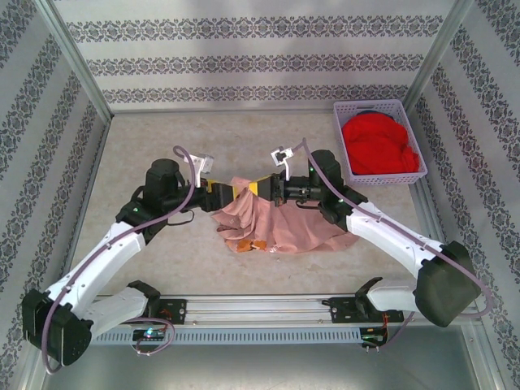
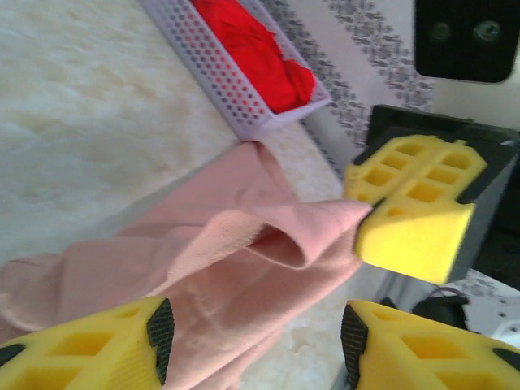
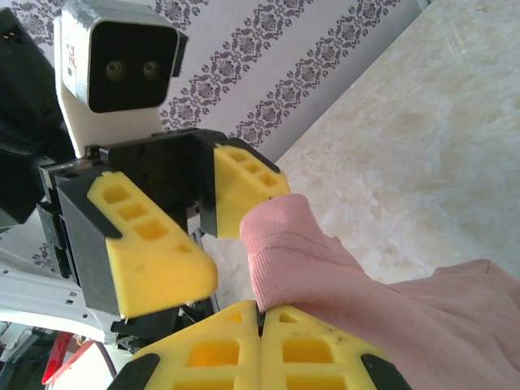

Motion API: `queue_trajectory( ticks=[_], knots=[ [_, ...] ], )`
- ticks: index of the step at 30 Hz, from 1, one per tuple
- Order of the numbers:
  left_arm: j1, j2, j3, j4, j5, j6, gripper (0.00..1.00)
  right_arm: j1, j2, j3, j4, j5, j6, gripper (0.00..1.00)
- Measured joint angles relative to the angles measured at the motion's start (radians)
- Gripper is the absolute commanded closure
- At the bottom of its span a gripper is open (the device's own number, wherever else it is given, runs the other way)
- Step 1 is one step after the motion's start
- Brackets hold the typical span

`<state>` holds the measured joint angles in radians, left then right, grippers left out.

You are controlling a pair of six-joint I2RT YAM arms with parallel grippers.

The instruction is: Fold the inside-out t-shirt

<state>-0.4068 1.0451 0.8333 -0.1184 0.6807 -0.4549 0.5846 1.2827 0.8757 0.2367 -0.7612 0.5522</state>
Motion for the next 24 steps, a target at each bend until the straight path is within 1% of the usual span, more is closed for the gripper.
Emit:
queue_trajectory(
  ticks=[3, 7, 11, 13, 14, 16, 18, 20, 21, 22, 24],
  knots=[
    [0.000, 0.047, 0.002, 0.063, 0.060, -0.019, 0.44, 0.000, 0.000, 0.000, 0.000, -0.007, 0.000, 1.00],
    [0.000, 0.105, 0.011, 0.124, 0.113, -0.041, 0.50, 0.000, -0.002, -0.002, 0.000, -0.011, 0.000, 1.00],
    [0.000, 0.140, 0.031, 0.164, 0.139, -0.062, 0.62, 0.000, -0.009, -0.002, 0.000, -0.011, 0.000, 1.00],
    [0.000, 0.146, 0.041, 0.176, 0.147, -0.069, 0.71, 0.000, -0.012, -0.003, -0.001, -0.012, -0.001, 1.00],
    [0.000, 0.146, 0.045, 0.181, 0.150, -0.071, 0.76, 0.000, -0.014, -0.005, -0.001, -0.012, -0.001, 1.00],
    [0.000, 0.147, 0.056, 0.187, 0.154, -0.072, 0.91, -0.003, -0.019, -0.013, -0.002, -0.013, -0.001, 1.00],
    [0.000, 0.147, 0.068, 0.190, 0.156, -0.072, 0.99, -0.010, -0.023, -0.017, -0.011, -0.013, -0.005, 1.00],
    [0.000, 0.146, 0.080, 0.186, 0.157, -0.070, 1.00, -0.019, -0.027, -0.017, -0.024, -0.008, -0.009, 1.00],
    [0.000, 0.146, 0.089, 0.172, 0.155, -0.070, 1.00, -0.021, -0.033, -0.017, -0.039, 0.008, -0.019, 0.98],
    [0.000, 0.146, 0.102, 0.146, 0.151, -0.069, 1.00, -0.023, -0.040, -0.014, -0.061, 0.034, -0.032, 0.92],
    [-0.003, 0.147, 0.148, 0.046, 0.129, -0.070, 1.00, -0.016, -0.053, 0.009, -0.142, 0.127, -0.065, 0.81]
  ],
)
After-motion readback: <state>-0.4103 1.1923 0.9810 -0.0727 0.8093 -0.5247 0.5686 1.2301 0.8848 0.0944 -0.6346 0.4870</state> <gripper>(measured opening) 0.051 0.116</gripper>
